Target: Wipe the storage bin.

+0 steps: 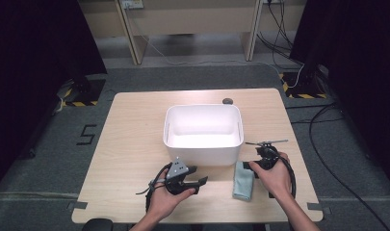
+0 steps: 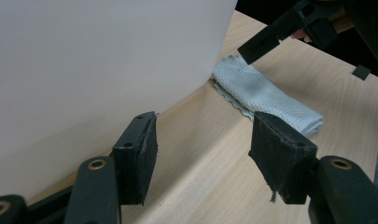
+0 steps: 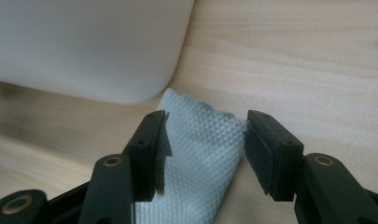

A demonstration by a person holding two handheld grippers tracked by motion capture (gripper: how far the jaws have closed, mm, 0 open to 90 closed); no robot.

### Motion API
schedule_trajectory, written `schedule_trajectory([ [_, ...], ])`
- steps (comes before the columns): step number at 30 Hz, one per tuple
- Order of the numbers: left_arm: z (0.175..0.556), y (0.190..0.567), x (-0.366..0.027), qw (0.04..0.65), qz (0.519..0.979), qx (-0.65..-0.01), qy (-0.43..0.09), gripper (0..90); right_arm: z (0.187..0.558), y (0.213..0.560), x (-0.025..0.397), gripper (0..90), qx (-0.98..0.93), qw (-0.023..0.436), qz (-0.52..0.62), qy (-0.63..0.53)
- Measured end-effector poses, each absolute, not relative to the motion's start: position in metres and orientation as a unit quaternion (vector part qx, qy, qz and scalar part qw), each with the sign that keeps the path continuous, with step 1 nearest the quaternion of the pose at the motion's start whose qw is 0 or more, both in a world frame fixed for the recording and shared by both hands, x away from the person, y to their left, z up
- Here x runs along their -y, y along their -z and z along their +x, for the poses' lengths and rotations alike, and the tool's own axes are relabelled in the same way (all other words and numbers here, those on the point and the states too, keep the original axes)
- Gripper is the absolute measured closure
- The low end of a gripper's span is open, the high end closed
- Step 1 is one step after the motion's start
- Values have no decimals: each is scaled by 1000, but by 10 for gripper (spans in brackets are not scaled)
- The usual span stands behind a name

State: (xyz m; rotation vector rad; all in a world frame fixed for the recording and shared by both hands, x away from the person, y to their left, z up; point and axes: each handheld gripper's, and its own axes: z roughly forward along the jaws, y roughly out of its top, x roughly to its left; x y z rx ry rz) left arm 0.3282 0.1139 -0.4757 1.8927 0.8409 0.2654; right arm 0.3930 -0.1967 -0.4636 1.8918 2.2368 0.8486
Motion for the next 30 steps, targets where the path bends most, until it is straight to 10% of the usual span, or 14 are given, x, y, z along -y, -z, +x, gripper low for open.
schedule_trajectory([
  [30, 327, 482, -112, 492, 792, -348, -101, 401, 388, 484, 172, 441, -777, 90, 583, -221],
])
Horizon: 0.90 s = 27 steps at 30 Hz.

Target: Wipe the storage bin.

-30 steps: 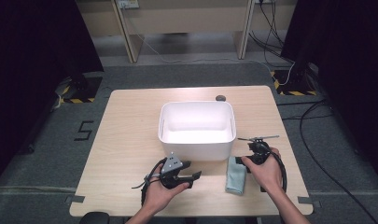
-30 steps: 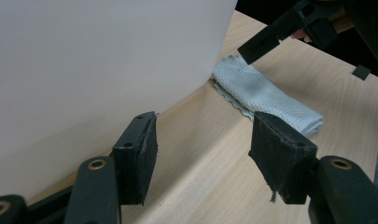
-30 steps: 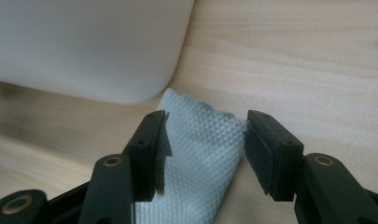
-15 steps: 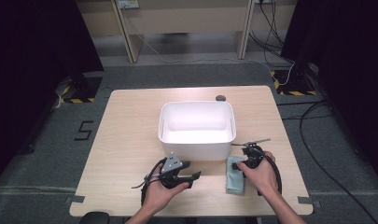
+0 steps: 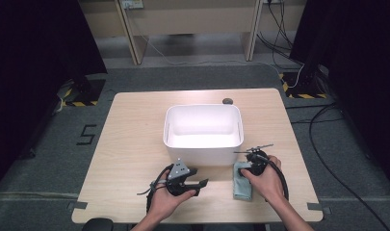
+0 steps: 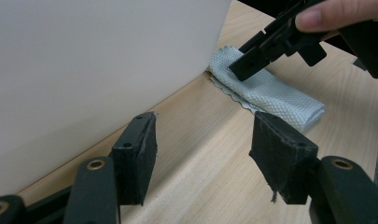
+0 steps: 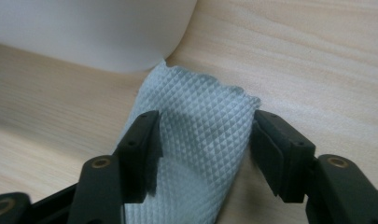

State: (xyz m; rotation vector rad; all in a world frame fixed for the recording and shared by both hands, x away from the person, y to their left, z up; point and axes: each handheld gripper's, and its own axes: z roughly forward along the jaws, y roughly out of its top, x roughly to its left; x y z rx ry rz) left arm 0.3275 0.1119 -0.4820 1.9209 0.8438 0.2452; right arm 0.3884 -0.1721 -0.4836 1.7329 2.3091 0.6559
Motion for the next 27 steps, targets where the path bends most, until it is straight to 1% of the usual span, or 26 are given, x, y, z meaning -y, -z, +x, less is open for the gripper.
schedule_trajectory([
  [1, 327, 482, -112, 492, 792, -348, -101, 402, 388, 484, 172, 441, -777, 90, 583, -221],
  [2, 327, 482, -112, 492, 792, -348, -101, 401, 386, 484, 167, 480, -783, 104, 575, -215],
  [3, 327, 482, -112, 492, 792, -348, -101, 401, 386, 484, 167, 480, -783, 104, 575, -215],
  [4, 328, 482, -112, 492, 792, -347, -100, 401, 386, 484, 165, 519, -784, 105, 574, -212],
  [5, 328, 482, -112, 492, 792, -347, -100, 401, 386, 484, 165, 519, -784, 105, 574, -212],
  [6, 328, 482, -112, 492, 792, -347, -100, 401, 386, 483, 164, 543, -784, 102, 575, -211],
  [12, 328, 483, -112, 491, 793, -347, -99, 401, 387, 481, 162, 737, -784, 73, 578, -217],
  [13, 328, 483, -112, 491, 793, -347, -99, 401, 387, 481, 162, 737, -784, 73, 578, -217],
  [14, 328, 483, -111, 490, 794, -348, -98, 401, 387, 481, 162, 764, -783, 67, 578, -219],
  [18, 328, 485, -110, 489, 794, -348, -95, 401, 387, 481, 162, 798, -781, 64, 580, -222],
  [22, 328, 485, -108, 491, 794, -346, -91, 400, 384, 477, 164, 806, -770, 41, 589, -240],
  [27, 328, 482, -106, 493, 793, -345, -90, 395, 373, 465, 158, 808, -770, 38, 582, -259],
])
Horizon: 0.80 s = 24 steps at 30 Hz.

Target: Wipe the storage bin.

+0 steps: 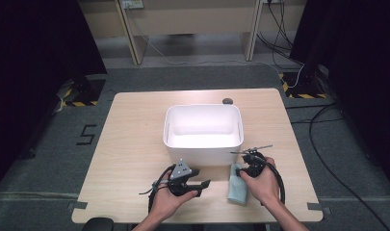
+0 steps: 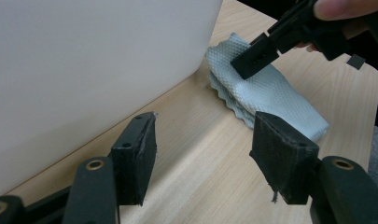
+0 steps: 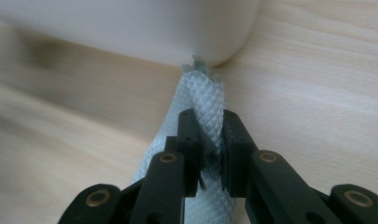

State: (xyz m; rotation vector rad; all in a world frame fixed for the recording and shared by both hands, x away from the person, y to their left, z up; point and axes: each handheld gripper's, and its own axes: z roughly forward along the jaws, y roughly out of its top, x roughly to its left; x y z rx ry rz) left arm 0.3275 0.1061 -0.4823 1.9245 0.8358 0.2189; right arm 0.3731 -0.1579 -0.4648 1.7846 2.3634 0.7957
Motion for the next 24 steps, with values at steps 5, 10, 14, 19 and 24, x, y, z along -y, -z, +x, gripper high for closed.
schedule_trajectory([
  [5, 325, 474, -103, 504, 789, -343, -82, 383, 362, 453, 143, 808, -774, 21, 565, -285],
  [10, 324, 472, -101, 505, 789, -340, -74, 367, 359, 447, 133, 808, -776, 13, 555, -300],
  [14, 323, 473, -97, 503, 792, -340, -63, 353, 357, 442, 124, 808, -777, 6, 546, -314],
  [19, 322, 476, -92, 502, 793, -342, -50, 338, 357, 435, 114, 808, -774, -2, 534, -341],
  [24, 324, 478, -90, 497, 795, -343, -54, 326, 355, 429, 105, 808, -770, -17, 527, -360],
])
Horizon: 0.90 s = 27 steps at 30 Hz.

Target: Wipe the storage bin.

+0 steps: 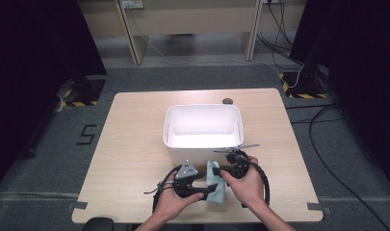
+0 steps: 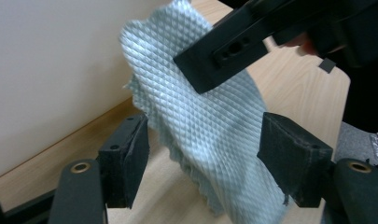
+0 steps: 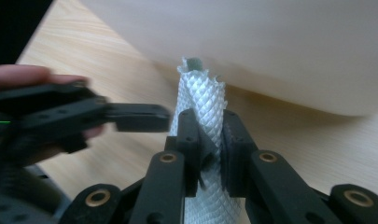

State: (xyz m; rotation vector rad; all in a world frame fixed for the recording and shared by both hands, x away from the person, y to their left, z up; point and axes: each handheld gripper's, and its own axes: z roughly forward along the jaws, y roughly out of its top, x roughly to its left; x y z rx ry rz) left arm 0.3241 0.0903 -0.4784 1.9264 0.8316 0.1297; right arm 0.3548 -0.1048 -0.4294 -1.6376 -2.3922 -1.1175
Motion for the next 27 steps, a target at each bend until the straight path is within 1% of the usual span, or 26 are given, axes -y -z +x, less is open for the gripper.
schedule_trajectory([
  [4, 325, 478, -90, 498, 794, -343, -57, 324, 353, 426, 97, 808, 769, 32, -520, 371],
  [10, 326, 477, -93, 505, 790, -342, -58, 392, 351, 423, 90, 808, 765, 53, -513, 387],
  [12, 325, 476, -93, 504, 792, -340, -60, 443, 350, 422, 90, 809, 762, 55, -515, 390],
  [13, 325, 476, -93, 504, 792, -337, -61, 443, 350, 422, 91, 808, 760, 59, -516, 391],
  [16, 324, 476, -93, 501, 796, -334, -65, 519, 350, 423, 92, 809, 757, 67, -516, 394],
  [17, 324, 476, -93, 499, 798, -331, -68, 519, 350, 423, 92, 809, 756, 69, -518, 393],
  [19, 323, 475, -94, 496, 802, -325, -74, 580, 350, 425, 92, 808, 754, 78, -519, 394],
  [21, 323, 475, -94, 494, 804, -322, -74, 624, 351, 425, 92, 808, 752, 84, -521, 395],
  [23, 323, 474, -95, 490, 807, -321, -74, 641, 351, 425, 92, 808, 752, 86, -520, 395],
  [27, 322, 473, -97, 482, 814, -315, -78, 707, 352, 426, 91, 806, 751, 97, -520, 396],
])
